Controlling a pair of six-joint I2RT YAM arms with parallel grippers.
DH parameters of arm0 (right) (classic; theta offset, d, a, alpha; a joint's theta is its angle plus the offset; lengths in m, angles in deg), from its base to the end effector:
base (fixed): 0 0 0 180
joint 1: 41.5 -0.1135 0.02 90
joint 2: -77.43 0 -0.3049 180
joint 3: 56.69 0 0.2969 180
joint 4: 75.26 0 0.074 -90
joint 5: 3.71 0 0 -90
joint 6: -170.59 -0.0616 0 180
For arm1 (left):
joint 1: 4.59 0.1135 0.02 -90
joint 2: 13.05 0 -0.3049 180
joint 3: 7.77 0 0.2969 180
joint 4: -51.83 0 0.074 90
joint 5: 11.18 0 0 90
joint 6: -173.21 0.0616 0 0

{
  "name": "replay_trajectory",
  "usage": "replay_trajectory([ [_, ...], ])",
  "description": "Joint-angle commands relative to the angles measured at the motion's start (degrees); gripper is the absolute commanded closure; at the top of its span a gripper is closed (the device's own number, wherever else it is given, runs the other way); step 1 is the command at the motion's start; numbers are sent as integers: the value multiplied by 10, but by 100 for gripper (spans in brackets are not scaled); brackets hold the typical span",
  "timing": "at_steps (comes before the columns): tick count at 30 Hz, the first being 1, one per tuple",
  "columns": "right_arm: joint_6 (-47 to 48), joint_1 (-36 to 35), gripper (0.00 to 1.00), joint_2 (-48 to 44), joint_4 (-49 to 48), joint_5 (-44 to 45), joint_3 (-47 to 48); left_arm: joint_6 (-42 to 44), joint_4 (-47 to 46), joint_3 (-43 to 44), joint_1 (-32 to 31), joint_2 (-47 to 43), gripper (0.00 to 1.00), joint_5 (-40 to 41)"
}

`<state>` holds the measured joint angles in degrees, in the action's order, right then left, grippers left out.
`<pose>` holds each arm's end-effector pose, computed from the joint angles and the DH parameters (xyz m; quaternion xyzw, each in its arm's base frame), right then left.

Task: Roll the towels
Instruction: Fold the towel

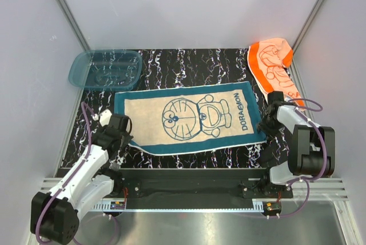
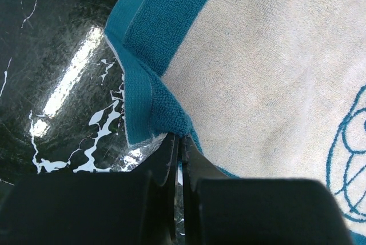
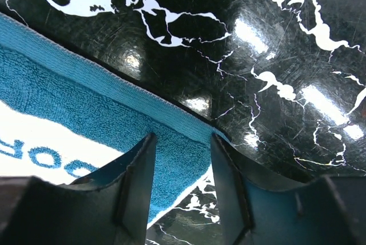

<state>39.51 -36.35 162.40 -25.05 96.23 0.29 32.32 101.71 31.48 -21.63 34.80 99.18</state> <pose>0.2809 -0.0360 0.1461 0.3972 0.9079 -0.0504 0.1240 0.1763 -0.0316 0.1828 -0.3217 0.8923 -0.0083 0.3168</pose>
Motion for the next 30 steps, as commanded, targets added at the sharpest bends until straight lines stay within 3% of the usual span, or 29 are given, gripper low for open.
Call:
replay_trajectory([
  [1,-11,0,51,0,-15,4,-5,14,-32,-3,10,2,98,-12],
  [5,-5,0,68,12,-19,-11,-6,15,-34,-3,13,5,98,-16],
  [6,-4,0,77,14,-22,-16,-6,14,-34,-4,14,5,98,-16],
  [8,0,0,87,18,-24,-23,-7,15,-31,-3,14,1,99,-15],
  [11,3,0,97,12,-25,-29,-7,13,-28,0,14,-3,99,-17],
  [30,-15,2,100,-228,151,-98,30,-37,129,88,16,-144,100,-61],
])
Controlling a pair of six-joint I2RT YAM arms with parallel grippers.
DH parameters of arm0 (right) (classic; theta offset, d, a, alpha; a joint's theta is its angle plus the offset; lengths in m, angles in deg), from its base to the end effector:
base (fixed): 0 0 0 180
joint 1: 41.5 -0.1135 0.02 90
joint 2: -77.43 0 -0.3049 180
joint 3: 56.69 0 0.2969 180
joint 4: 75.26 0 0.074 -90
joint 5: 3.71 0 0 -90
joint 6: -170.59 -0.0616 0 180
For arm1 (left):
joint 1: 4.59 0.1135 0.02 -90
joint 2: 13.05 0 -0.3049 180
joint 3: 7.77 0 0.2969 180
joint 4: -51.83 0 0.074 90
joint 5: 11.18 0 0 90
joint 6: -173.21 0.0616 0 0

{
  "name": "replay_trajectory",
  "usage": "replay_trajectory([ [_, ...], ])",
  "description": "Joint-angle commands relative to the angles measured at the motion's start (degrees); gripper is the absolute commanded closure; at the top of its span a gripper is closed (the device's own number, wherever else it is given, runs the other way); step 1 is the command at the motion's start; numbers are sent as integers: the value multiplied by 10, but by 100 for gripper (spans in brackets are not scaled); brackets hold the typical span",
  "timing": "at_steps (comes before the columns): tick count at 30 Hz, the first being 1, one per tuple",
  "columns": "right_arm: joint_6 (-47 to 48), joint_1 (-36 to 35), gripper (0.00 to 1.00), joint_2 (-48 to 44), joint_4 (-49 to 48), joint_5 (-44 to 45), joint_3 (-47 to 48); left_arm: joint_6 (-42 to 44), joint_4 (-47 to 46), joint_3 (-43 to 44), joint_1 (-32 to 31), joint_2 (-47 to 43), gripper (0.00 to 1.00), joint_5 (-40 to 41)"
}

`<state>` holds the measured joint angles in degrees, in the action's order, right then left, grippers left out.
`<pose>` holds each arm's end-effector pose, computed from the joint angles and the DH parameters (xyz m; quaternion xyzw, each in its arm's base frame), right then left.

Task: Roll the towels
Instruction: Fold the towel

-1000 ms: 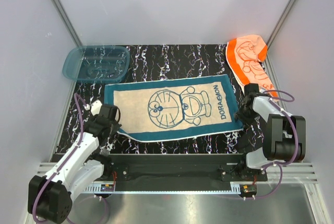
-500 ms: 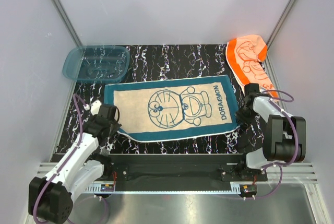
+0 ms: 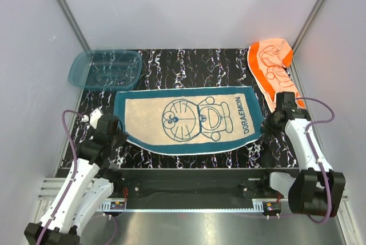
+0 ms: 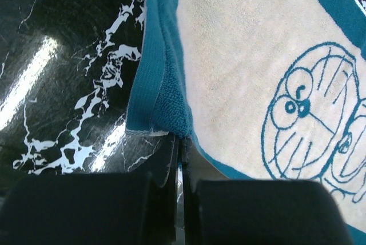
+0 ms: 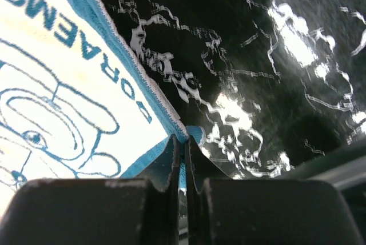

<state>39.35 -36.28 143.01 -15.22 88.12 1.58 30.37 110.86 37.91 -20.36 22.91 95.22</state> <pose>0.2395 -0.0239 0.2282 0.3896 0.8997 0.0458 0.1916 0.1516 -0.0247 0.2418 -0.3420 0.8641 -0.0835 0.3596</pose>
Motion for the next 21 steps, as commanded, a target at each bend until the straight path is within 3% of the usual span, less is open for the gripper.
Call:
replay_trajectory([
  [1,-14,1,100,-54,59,-17,18,-20,45,26,3,-29,100,-23],
  [9,-15,5,100,-120,110,-37,39,-3,78,64,3,-35,100,-36],
  [14,9,5,100,-37,74,-61,84,64,40,96,13,15,100,-31],
  [21,25,5,100,106,28,-70,184,146,-44,160,74,191,100,-66],
])
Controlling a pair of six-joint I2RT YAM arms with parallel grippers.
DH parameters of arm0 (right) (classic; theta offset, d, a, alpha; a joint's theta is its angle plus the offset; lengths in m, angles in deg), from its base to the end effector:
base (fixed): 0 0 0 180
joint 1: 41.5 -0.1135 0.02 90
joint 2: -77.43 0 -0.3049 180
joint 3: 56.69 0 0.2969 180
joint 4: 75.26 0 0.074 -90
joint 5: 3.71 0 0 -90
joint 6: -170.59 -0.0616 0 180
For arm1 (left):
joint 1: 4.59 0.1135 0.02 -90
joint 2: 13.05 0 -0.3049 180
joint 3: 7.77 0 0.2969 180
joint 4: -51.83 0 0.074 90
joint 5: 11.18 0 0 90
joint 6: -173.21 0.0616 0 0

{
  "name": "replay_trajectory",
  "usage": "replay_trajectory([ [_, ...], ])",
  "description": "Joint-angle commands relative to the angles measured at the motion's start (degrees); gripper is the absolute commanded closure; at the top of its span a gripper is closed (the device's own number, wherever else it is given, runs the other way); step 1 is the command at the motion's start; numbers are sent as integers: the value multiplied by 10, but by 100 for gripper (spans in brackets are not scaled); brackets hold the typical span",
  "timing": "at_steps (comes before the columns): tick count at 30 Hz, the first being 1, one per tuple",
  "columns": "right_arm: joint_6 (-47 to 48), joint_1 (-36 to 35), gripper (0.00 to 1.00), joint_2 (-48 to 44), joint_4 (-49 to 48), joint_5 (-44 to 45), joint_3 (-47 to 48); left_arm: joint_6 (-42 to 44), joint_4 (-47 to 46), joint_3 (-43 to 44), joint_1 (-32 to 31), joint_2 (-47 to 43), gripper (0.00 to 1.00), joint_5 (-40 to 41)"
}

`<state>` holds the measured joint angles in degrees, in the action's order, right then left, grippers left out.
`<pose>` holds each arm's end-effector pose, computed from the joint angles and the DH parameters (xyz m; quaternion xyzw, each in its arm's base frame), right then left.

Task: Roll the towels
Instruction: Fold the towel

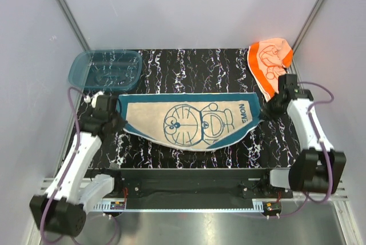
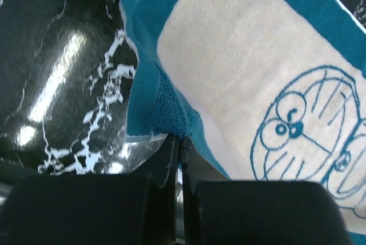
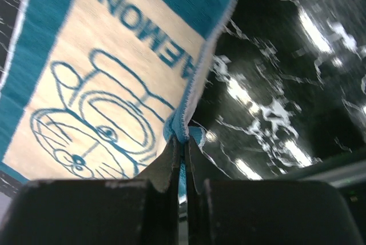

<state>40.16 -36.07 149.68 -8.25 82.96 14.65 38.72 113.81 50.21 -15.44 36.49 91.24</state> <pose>0.2739 -0.0224 0.2736 0.3771 0.9057 0.0848 0.1740 0.1946 -0.0238 0.2812 -0.3056 0.8940 -0.0534 0.3231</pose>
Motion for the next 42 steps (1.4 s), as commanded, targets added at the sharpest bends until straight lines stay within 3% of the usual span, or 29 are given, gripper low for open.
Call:
replay_trajectory([
  [1,25,3,100,80,-45,-20,88,70,-82,56,43,75,100,-31],
  [11,47,3,100,288,-41,-16,282,123,-145,207,75,346,100,-79],
  [17,56,3,100,387,-18,-20,387,131,-124,307,77,457,100,-88],
  [22,61,3,100,437,-1,-19,442,135,-101,357,92,491,100,-78],
  [42,50,8,100,605,54,-40,641,143,-105,414,130,588,100,-93],
])
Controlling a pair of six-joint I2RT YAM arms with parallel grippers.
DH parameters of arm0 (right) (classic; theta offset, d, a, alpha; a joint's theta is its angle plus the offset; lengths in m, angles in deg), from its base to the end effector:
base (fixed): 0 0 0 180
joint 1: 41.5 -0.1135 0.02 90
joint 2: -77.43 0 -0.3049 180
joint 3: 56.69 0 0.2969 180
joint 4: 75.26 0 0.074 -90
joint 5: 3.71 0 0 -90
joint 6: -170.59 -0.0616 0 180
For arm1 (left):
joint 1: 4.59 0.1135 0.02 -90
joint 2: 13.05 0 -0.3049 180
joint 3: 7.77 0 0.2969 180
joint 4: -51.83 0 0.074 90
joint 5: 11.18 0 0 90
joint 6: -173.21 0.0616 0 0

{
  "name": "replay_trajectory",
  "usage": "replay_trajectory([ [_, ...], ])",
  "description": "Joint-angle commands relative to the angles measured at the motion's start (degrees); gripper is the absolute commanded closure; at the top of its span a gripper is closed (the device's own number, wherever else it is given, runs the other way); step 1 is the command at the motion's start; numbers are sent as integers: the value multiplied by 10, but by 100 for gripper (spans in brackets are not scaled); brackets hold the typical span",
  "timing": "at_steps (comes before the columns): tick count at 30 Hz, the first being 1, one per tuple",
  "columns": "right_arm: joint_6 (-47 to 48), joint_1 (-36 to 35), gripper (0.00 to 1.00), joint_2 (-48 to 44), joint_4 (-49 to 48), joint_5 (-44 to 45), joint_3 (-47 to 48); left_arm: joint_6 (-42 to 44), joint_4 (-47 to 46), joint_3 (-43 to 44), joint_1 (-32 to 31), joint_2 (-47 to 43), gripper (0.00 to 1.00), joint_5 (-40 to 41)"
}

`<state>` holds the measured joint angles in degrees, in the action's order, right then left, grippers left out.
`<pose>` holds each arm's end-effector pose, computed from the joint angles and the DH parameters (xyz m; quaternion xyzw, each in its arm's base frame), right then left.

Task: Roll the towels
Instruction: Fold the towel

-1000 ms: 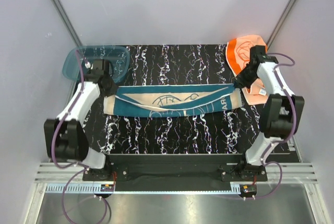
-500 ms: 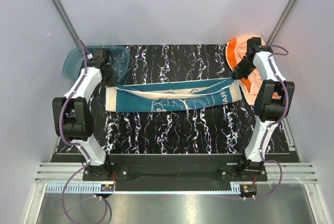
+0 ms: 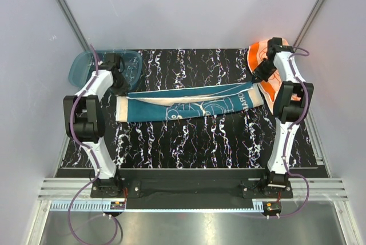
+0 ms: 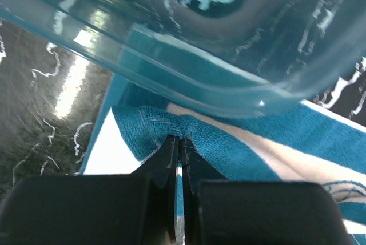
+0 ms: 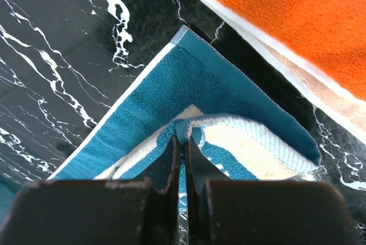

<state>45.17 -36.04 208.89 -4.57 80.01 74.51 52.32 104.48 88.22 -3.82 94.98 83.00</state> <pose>0.5610 -0.0469 0.2128 0.3354 0.9259 0.0949 0.1457 0.4625 0.0107 0.2191 -0.2737 0.9359 -0.0225 0.2207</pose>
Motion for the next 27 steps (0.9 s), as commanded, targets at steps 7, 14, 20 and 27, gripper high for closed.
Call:
replay_trajectory([
  [7,-13,25,70,62,21,-38,94,10,3,95,26,75,100,-21],
  [14,-15,30,0,84,57,-21,181,12,-10,116,27,88,37,-72],
  [20,-8,30,0,-27,37,25,91,17,-11,96,31,28,6,-68],
  [27,21,28,0,-199,-43,78,-128,36,0,60,34,-62,1,-27],
])
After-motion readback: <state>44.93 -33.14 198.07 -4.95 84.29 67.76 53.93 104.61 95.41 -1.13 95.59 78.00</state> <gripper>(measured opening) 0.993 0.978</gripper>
